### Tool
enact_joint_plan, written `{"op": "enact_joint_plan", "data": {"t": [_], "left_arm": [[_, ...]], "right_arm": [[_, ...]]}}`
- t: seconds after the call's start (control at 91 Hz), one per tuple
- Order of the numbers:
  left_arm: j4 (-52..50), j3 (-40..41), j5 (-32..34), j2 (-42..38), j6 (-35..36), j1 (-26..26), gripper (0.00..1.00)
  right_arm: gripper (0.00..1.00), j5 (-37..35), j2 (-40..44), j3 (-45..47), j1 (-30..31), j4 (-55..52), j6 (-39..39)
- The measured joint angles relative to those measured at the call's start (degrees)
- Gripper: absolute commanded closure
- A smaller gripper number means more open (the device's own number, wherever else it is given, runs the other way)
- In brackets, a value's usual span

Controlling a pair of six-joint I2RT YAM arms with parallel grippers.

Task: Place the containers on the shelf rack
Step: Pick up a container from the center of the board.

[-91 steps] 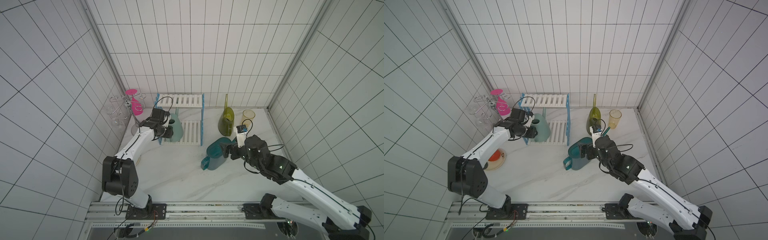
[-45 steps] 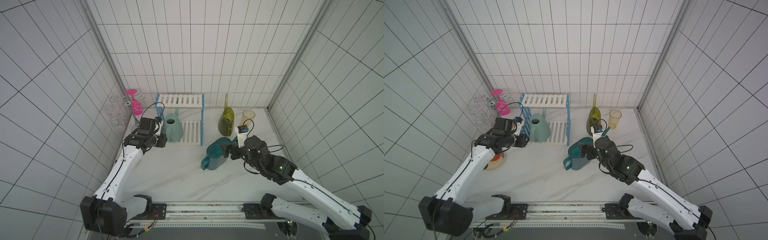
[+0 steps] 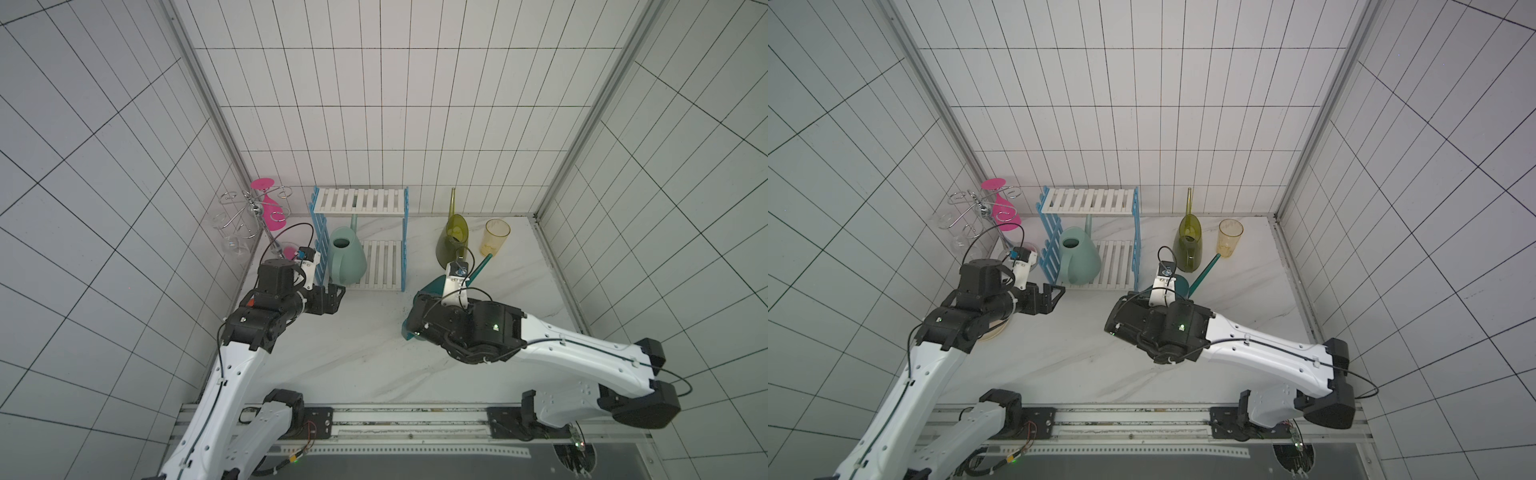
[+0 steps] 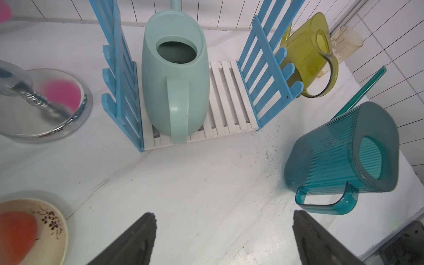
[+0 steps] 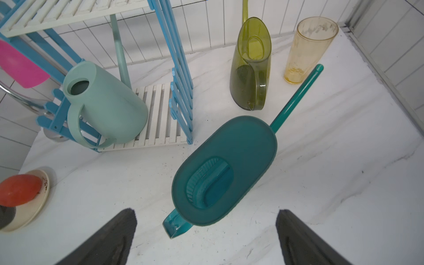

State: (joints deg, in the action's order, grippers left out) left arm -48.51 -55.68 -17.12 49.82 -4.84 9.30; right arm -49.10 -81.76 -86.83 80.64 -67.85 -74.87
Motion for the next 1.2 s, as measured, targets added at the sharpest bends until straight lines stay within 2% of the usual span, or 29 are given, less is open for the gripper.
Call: {"op": "enact_joint_plan", "data": {"t": [0.187, 0.407, 0.66, 0.945, 1.198], "left_arm": [[2.4, 2.8, -0.3, -1.2, 1.0, 0.0, 0.01], [4.2, 5.8, 2.5, -3.9, 1.4, -0.3, 0.02], [5.9, 6.1, 7.7, -4.8, 1.4, -1.8, 0.01], [7.5, 7.1, 9.7, -4.8, 1.4, -2.0, 0.02], [7.9, 7.3, 12.3, -4.8, 1.4, -2.0, 0.02]], "right_arm": [[0.01, 0.7, -10.7, -9.0, 0.4, -12.4, -14.8], [0.00, 5.3, -16.7, -14.6, 0.4, -16.6, -23.1], [0.05, 9.0, -21.9, -17.6, 0.3, -15.5, -25.4], [0.08, 15.0, -25.1, -14.3, -1.6, -10.8, -26.6], [0.23, 18.4, -26.0, -9.2, -3.4, -7.5, -30.5]]}}
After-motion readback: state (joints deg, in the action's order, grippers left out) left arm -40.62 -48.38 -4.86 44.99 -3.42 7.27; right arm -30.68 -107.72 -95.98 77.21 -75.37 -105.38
